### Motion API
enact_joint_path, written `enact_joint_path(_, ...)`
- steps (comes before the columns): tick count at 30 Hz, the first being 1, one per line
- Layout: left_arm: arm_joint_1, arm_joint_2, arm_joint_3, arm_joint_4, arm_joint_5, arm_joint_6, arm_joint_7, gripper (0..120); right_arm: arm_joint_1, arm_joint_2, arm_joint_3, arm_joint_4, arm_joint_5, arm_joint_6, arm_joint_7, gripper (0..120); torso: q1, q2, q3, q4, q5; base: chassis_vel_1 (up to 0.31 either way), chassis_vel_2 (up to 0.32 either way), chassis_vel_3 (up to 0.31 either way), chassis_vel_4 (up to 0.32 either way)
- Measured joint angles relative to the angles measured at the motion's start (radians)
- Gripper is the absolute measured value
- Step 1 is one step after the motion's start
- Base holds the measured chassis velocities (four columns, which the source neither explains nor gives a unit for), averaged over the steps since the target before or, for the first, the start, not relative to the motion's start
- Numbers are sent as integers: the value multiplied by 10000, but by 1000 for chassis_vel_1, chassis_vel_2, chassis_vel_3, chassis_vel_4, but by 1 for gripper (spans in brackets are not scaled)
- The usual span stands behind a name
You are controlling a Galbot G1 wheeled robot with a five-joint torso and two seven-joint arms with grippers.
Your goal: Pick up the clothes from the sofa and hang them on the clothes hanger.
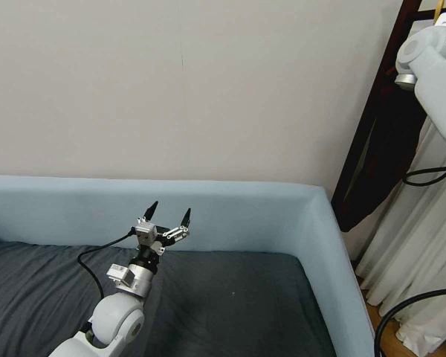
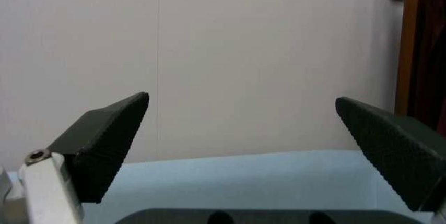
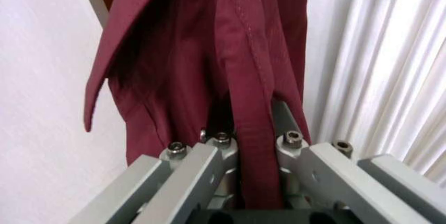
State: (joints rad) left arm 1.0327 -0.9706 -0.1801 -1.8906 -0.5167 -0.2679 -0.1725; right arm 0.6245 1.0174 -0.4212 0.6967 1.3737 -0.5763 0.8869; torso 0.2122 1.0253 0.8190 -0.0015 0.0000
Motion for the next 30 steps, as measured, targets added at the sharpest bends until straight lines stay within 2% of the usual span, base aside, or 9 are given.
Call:
enact_joint_path(9, 55, -45, -3, 0, 30, -6, 0, 100, -249, -210, 1, 442, -8, -93, -113, 1, 0, 0, 0, 0, -1, 0, 0, 0, 0)
enact_joint_path(14, 35, -111, 12, 0, 62, -5, -1, 100, -429, -613, -303, 1269, 34, -137, -376, 17, 0, 0, 0, 1, 0, 0, 0, 0, 0)
enact_joint_path(15, 35, -111, 12, 0, 62, -5, -1, 100, -429, -613, -303, 1269, 34, -137, -376, 17, 0, 0, 0, 1, 0, 0, 0, 0, 0)
enact_joint_path(19, 66, -190, 38, -12, 147, 3, -1, 100, -992, -1646, -728, 3552, 249, -294, -230, 36, 0, 0, 0, 1, 2, 0, 0, 0, 0)
enact_joint_path(20, 66, -190, 38, -12, 147, 3, -1, 100, -992, -1646, -728, 3552, 249, -294, -230, 36, 0, 0, 0, 1, 2, 0, 0, 0, 0)
enact_joint_path(24, 136, -186, 24, -44, 194, 6, -8, 100, -1528, -2736, -814, 5908, 504, -467, 171, 55, 0, 1, 0, 0, 0, 0, 0, 0, 0)
enact_joint_path(25, 136, -186, 24, -44, 194, 6, -8, 100, -1528, -2736, -814, 5908, 504, -467, 171, 55, 0, 1, 0, 0, 0, 0, 0, 0, 0)
enact_joint_path(29, 222, -258, 18, -53, 280, 12, -5, 100, -2201, -3796, -576, 8114, 617, -609, 362, 73, 0, 0, 0, 5, -3, 0, 0, 0, 0)
enact_joint_path(30, 222, -258, 18, -53, 280, 12, -5, 100, -2201, -3796, -576, 8114, 617, -609, 362, 73, 0, 0, 0, 5, -3, 0, 0, 0, 0)
